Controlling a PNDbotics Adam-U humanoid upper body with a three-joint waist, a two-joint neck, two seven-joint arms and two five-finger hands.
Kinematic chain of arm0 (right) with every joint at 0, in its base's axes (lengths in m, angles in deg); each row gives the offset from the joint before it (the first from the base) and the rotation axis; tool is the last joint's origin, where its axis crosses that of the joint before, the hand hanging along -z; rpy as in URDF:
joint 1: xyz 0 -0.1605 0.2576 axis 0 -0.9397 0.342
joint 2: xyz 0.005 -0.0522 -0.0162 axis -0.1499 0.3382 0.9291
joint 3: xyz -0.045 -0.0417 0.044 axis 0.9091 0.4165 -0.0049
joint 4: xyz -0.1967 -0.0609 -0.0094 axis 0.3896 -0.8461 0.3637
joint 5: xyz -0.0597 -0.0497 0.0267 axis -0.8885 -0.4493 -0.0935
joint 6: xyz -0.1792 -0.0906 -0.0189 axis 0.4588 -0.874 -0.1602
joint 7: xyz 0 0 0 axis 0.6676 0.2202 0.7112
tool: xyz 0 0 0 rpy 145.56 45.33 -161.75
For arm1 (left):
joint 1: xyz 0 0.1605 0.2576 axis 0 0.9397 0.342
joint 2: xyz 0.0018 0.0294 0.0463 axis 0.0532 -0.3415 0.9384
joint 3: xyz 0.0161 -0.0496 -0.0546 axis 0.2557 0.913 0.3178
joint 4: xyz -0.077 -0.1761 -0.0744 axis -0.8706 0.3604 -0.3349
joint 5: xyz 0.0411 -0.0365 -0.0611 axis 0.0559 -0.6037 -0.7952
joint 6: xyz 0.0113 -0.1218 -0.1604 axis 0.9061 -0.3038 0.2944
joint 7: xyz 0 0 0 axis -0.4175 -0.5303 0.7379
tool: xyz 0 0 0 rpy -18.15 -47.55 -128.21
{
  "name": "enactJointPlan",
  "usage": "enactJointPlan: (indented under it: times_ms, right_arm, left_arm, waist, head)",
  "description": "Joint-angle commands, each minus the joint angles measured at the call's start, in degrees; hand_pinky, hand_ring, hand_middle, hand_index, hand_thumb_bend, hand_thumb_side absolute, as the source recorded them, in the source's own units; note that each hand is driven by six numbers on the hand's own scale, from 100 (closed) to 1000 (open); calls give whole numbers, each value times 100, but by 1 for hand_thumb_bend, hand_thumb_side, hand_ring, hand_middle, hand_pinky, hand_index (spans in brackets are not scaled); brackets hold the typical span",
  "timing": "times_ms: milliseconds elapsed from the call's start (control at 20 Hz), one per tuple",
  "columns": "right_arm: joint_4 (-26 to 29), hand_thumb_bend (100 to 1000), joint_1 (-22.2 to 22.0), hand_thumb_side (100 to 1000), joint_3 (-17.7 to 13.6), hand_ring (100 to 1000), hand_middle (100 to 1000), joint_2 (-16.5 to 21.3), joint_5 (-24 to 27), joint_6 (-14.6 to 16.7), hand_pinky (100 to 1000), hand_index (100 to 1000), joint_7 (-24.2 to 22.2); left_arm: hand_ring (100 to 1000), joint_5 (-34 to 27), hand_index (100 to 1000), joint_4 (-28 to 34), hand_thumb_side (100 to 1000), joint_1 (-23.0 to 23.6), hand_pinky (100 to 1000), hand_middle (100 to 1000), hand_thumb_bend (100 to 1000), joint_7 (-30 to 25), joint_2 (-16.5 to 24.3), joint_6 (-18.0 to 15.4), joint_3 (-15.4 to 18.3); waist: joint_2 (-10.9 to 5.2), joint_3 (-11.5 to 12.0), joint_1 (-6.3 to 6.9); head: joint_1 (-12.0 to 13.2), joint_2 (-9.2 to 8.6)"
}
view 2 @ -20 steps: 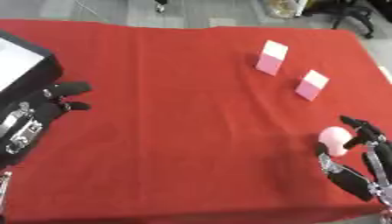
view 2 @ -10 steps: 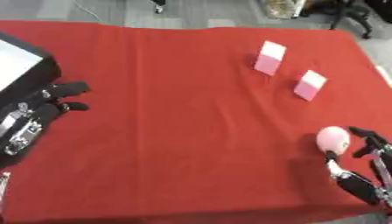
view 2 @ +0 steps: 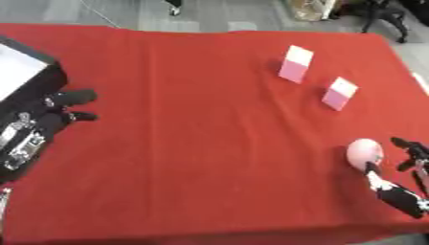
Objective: Pick up the objects with one hand, pass them to the other hand, and then place them into the box on the other side of the table.
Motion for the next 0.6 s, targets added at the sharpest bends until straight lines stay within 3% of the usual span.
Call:
enactJointPlan:
  times_ms: [50,600]
  right_arm:
    - [-79,206,68,544,30,604,837,299,118,38,791,911,-66]
    - [-189,174,176,524,300,623,836,494,277,244,795,887,-439]
  left_arm:
    - [1000,-53,852,125,767,-50,829,828,100,-19,63,-8,6]
    - [1000,-79,852,130,766,-53,829,829,100,-35,66,-7,1]
  waist:
    - [-78,7,11]
    - [-84,24,16]
  head:
    - [-19,-16]
    - [-20,-16]
